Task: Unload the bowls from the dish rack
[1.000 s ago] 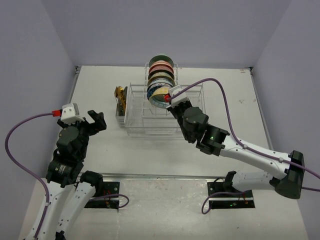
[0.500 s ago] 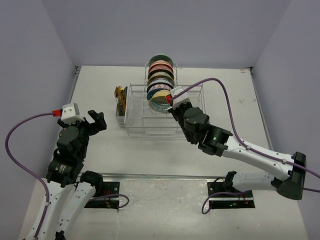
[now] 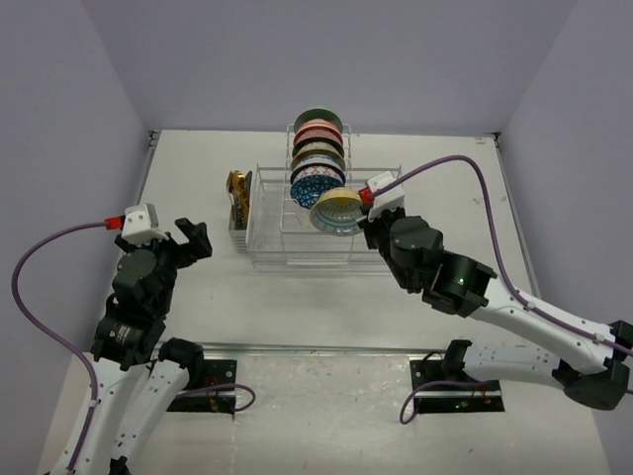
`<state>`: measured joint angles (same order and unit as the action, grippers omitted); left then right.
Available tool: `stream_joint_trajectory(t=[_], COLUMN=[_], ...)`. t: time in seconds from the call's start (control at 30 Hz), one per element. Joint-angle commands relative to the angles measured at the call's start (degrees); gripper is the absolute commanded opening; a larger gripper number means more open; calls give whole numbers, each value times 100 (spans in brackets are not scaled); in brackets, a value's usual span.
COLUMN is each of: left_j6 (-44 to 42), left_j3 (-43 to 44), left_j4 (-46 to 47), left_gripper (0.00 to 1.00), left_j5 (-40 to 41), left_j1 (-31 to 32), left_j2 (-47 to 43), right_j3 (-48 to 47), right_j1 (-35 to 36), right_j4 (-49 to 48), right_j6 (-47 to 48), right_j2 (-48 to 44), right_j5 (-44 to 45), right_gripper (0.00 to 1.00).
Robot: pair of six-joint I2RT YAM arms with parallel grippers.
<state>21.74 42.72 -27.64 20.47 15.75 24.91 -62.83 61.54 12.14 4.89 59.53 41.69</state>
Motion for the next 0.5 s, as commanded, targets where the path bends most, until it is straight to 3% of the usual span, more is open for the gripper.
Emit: stream_joint_trajectory(t=[0.0, 0.47], left_j6=[-135, -143], left_j3=[26, 26], left_j4=[154, 171], left_gripper=[100, 100], left_j5=[-140, -184], left_j1=[-72, -72], left_j2=[41, 49], right_j3=[-405, -468], right_j1=[7, -19], right_j4=[375, 3204], right_j6=[-724, -2465], right_j2=[-362, -996], right_j5=[-292, -1339], right_gripper=[0, 2])
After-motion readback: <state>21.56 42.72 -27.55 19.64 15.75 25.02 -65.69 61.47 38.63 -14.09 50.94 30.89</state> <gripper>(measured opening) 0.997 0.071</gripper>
